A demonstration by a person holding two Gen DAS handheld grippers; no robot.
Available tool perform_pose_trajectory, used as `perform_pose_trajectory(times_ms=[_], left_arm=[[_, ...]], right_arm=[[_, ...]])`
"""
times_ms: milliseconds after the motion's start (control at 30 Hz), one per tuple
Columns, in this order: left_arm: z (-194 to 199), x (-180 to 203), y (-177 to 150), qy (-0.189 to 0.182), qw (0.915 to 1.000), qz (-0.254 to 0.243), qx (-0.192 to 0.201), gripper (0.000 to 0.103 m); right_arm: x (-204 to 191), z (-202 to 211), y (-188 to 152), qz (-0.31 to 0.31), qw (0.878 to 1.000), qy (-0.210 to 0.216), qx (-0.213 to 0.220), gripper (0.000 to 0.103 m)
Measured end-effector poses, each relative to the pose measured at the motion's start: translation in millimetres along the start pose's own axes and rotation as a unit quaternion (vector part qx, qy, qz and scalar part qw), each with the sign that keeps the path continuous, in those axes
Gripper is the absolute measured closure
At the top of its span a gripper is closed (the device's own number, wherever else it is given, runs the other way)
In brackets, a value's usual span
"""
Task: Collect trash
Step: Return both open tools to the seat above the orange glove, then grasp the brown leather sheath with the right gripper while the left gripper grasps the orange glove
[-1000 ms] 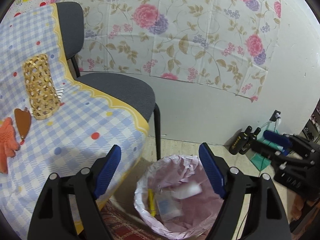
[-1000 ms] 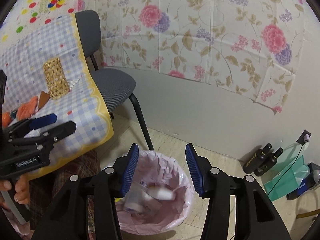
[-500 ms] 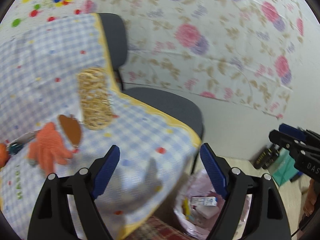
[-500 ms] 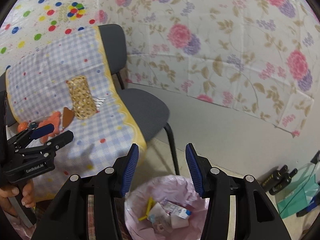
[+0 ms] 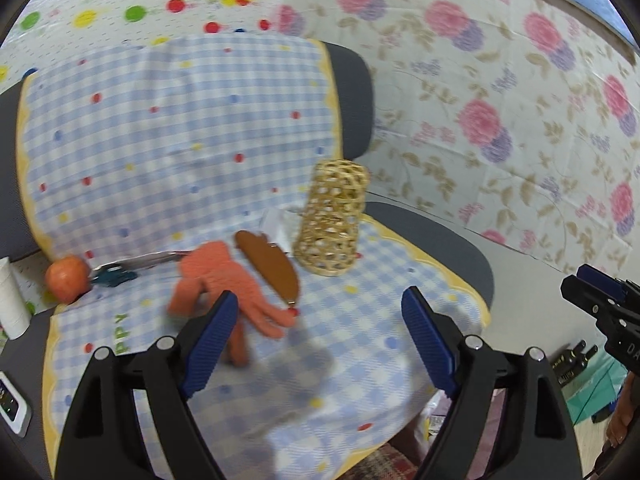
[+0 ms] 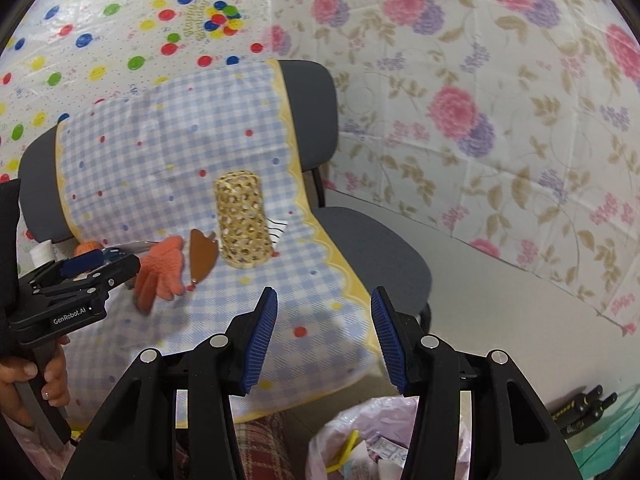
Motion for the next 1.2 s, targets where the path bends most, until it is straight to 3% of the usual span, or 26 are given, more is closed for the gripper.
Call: perform_pose_trajectory(times_ms=[300,667,900,1200], left_arm=[[11,-59,-6,0.061,0.9977,0.028,-0.001,0.019],[9,-146,-17,0.147,0.9846,0.092,-0.016,0.016],[-11,-174,-23,0.169,0.9789,0.109,-0.036,0.015],[-49,-191,-33,0.172,0.9747,0.124,-0.071,0.015]], right_arm=[[-57,-29,20,0.026,0.998,0.058,0.003,0.052],[-116,-77,34,0.054,0.992,0.115,-0.010,0.052],[-139,-140,28,0.060,0.988,0.131,-0.060,0.053],[-171,-214,13,0.071,0.976,0.154,-0.136,0.053]])
Point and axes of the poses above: each gripper's, at about its wrist camera, not at the fingertips, and z roughly against the way its jaws point, x to its right, y to its top, the point moved 5 cm from there along -z, roughly the way its jaws point
